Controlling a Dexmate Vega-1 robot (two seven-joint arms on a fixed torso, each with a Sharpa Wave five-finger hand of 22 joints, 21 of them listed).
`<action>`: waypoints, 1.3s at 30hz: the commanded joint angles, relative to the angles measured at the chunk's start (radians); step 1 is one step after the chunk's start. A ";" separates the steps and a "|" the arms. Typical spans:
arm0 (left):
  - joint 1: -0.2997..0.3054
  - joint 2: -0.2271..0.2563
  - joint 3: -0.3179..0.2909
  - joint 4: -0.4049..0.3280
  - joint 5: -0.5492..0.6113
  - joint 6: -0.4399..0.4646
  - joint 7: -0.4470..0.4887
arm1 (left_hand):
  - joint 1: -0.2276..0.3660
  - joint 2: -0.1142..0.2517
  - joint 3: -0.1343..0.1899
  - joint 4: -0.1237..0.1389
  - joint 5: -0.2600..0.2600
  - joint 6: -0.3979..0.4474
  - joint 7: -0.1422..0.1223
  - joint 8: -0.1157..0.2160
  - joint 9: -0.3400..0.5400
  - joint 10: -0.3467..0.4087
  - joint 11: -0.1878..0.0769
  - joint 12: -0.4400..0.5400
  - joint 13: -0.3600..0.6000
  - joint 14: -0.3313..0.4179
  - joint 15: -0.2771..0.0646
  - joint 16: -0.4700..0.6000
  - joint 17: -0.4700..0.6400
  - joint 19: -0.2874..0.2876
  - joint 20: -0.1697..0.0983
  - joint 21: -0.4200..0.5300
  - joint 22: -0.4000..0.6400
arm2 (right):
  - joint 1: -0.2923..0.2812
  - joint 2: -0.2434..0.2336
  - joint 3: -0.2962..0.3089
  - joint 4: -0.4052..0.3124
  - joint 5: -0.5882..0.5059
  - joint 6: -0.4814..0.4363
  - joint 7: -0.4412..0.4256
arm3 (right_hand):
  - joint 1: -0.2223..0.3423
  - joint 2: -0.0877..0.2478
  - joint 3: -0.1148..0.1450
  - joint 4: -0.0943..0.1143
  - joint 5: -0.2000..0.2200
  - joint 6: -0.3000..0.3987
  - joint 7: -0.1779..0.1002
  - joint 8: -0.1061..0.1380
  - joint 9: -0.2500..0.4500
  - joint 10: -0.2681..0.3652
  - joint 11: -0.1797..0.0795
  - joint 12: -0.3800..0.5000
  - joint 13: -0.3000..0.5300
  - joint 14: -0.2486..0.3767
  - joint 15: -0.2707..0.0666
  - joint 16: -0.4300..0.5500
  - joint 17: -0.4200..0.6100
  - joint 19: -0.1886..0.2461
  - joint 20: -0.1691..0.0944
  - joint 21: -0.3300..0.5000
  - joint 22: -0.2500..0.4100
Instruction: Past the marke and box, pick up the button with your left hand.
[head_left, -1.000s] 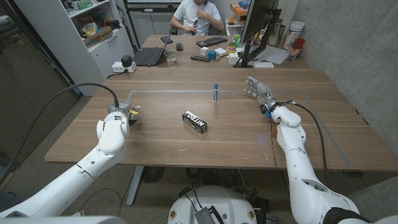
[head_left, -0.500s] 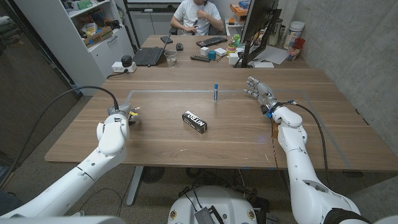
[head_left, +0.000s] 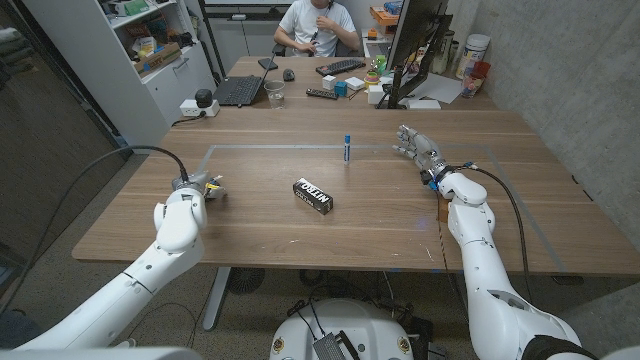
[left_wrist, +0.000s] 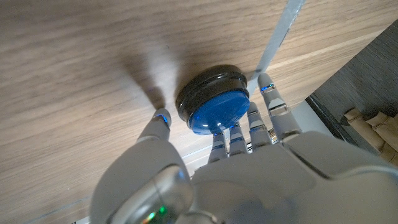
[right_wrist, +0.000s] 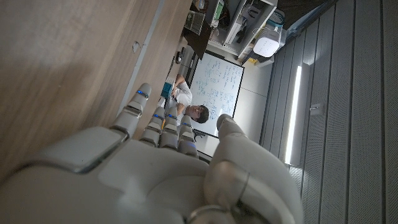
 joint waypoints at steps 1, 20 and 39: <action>0.040 -0.053 -0.051 0.019 -0.083 -0.050 0.114 | 0.116 0.019 0.020 -0.024 0.010 0.034 -0.005 0.018 0.004 0.050 -0.005 0.030 0.017 0.082 -0.018 0.030 0.006 0.148 -0.004 0.047 0.010 | -0.002 -0.001 -0.003 -0.012 -0.005 -0.005 0.001 | -0.005 0.001 -0.004 0.003 -0.001 0.002 -0.010 0.007 0.004 0.006 -0.008 0.004 0.002 0.000 -0.004 0.002 0.002 0.006 0.008 -0.002 0.005; 0.067 -0.078 -0.040 0.020 -0.045 -0.065 0.266 | 0.554 0.083 0.010 -0.024 0.044 0.294 -0.065 0.105 0.040 0.236 -0.096 0.180 0.171 0.314 -0.137 0.220 0.166 0.592 -0.091 0.196 -0.003 | 0.019 -0.006 -0.005 0.027 0.010 0.025 0.024 | -0.011 -0.006 -0.009 0.002 -0.002 0.001 -0.011 0.007 0.004 0.006 -0.006 0.004 0.002 0.001 -0.006 0.003 0.000 0.013 0.021 0.000 0.005; 0.067 -0.074 -0.026 -0.009 -0.019 -0.043 0.263 | 0.631 0.099 0.027 -0.023 0.061 0.338 -0.062 0.124 0.057 0.255 -0.104 0.205 0.211 0.324 -0.142 0.225 0.178 0.578 -0.094 0.198 -0.001 | 0.018 -0.018 0.000 0.026 0.010 0.017 0.030 | -0.019 -0.010 -0.015 0.004 -0.003 0.000 -0.010 0.007 0.004 0.005 -0.005 0.004 0.001 0.001 -0.005 0.003 -0.001 0.015 0.025 0.000 0.005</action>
